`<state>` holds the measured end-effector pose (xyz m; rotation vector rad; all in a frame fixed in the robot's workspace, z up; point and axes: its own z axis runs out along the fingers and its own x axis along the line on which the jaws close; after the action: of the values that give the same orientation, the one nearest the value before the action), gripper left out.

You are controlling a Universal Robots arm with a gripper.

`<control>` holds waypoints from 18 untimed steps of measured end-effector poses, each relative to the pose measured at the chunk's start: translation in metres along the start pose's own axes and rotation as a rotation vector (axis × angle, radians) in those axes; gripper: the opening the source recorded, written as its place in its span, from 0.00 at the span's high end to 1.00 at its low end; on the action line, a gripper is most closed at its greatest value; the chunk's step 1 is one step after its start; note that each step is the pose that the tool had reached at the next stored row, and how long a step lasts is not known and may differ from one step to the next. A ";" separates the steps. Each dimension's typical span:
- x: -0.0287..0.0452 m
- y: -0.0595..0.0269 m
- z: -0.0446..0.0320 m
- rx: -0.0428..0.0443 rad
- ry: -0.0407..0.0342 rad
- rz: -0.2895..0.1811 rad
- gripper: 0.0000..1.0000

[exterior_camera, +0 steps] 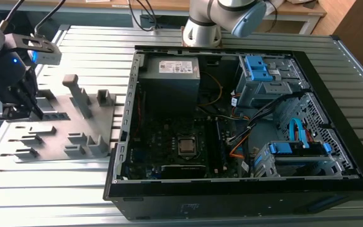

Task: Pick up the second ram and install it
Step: 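Pick up the second ram and move it above second insertion slot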

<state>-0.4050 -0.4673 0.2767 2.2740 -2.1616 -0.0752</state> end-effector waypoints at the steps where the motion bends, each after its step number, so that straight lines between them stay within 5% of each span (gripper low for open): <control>1: -0.0001 0.0001 -0.0017 0.0001 -0.0001 0.000 0.86; 18: -0.0010 0.0011 -0.0315 0.0000 0.0000 0.000 0.86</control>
<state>-0.4049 -0.4673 0.3082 2.2740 -2.1616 -0.0753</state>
